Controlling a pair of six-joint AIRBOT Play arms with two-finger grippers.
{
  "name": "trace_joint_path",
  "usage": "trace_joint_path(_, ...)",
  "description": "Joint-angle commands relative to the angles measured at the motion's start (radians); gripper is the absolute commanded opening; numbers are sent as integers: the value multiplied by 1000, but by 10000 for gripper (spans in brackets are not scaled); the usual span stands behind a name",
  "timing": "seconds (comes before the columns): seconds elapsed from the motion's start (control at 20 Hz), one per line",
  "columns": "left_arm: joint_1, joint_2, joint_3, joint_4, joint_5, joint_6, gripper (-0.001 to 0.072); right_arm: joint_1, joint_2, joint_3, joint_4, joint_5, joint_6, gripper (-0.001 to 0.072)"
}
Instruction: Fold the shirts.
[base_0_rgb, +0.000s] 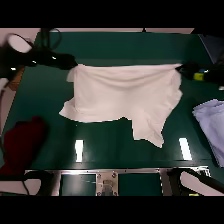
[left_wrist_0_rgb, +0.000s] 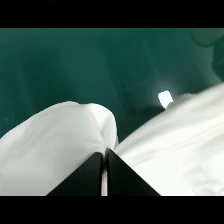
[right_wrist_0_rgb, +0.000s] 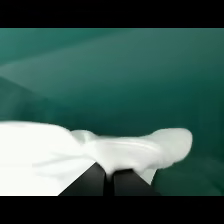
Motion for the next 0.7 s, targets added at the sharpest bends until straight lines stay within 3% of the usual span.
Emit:
trace_joint_path(0.0, -27, -206, -6, -174, 195, 68, 24, 36, -256, -32, 55, -152, -11, 19)
trace_joint_path(0.05, -27, -221, -6, -187, 222, 67, 26, 36, -310, 1, 63, -147, -10, 27)
trace_joint_path(0.1, -21, -222, -5, -180, 227, 67, 186, 36, -348, 32, 62, -130, -10, 140)
trace_joint_path(0.15, -10, -219, 6, -179, 199, 64, 533, 30, -362, 58, 60, -104, -11, 250)
trace_joint_path(0.2, 13, -216, 32, -176, 118, 64, 694, 14, -362, 87, 50, -59, -11, 284)
trace_joint_path(0.25, 46, -214, 68, -171, 18, 63, 658, -11, -356, 121, 17, 7, -11, 283)
trace_joint_path(0.45, 240, -206, 212, -129, -458, 34, 658, -200, -275, 158, -136, 317, 9, 284)
trace_joint_path(0.65, 393, -208, 199, -122, -674, -20, 657, -379, -199, -45, -169, 383, 8, 363)
